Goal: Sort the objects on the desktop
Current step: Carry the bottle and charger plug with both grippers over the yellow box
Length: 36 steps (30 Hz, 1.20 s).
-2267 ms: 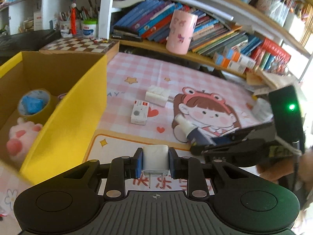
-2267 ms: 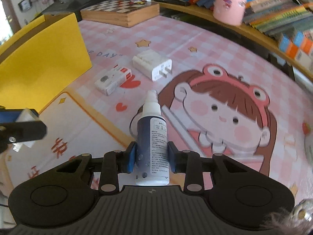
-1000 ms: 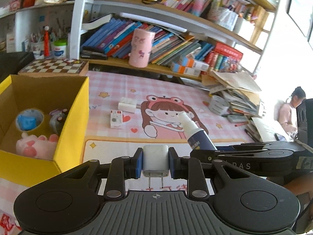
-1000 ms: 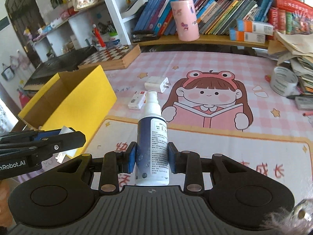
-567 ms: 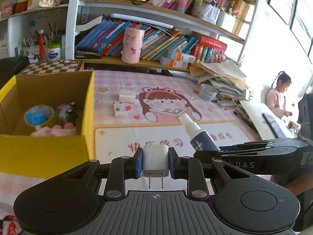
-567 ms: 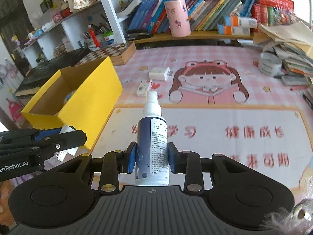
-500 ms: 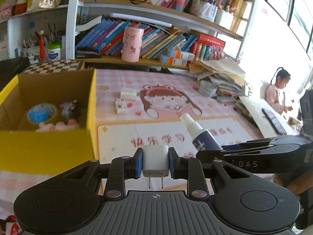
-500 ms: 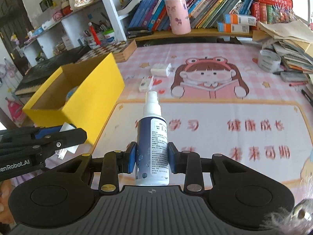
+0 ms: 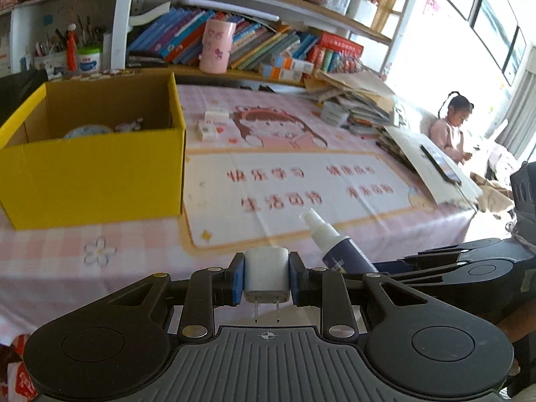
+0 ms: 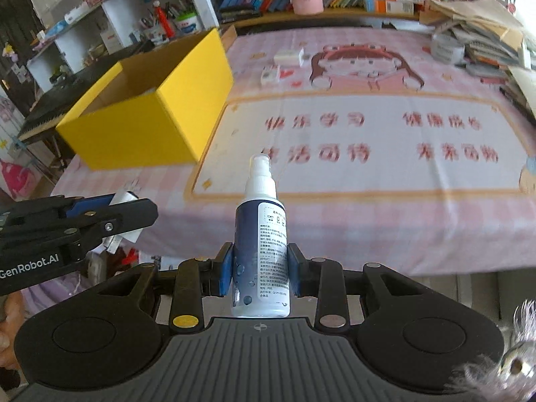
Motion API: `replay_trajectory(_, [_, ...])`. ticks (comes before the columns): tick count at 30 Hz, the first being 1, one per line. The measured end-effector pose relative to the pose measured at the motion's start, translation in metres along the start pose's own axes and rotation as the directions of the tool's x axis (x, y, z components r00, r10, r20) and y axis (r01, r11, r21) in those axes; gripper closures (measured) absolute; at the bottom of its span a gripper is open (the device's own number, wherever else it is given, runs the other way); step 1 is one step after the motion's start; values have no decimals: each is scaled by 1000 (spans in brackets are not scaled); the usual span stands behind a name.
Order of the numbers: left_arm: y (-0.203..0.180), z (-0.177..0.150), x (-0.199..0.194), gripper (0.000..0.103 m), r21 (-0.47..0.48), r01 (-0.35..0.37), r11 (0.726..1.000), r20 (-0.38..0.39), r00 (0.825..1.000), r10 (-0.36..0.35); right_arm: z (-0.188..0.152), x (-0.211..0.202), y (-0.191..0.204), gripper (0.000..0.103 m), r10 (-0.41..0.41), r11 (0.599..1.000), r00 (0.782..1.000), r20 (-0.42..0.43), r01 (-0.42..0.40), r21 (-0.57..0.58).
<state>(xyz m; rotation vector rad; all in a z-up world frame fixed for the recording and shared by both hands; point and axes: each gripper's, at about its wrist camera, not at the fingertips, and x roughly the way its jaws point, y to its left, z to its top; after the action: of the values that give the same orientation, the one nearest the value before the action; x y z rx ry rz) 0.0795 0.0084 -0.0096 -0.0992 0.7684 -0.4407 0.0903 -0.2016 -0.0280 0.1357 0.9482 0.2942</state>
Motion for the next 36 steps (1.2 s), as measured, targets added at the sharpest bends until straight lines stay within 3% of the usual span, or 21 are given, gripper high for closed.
replay_trajectory(5, [5, -12, -14, 78, 16, 12, 1000, -18, 1000, -12, -16, -3, 16, 73, 8, 1000, 1000, -10, -8, 21])
replay_trajectory(13, [20, -21, -35, 78, -1, -27, 1000, -4, 1000, 27, -20, 1, 41, 73, 46, 999, 999, -19, -46, 5])
replay_trajectory(36, [70, -35, -82, 78, -143, -171, 975, 71, 981, 182, -7, 29, 117, 73, 166, 956, 983, -78, -180, -230])
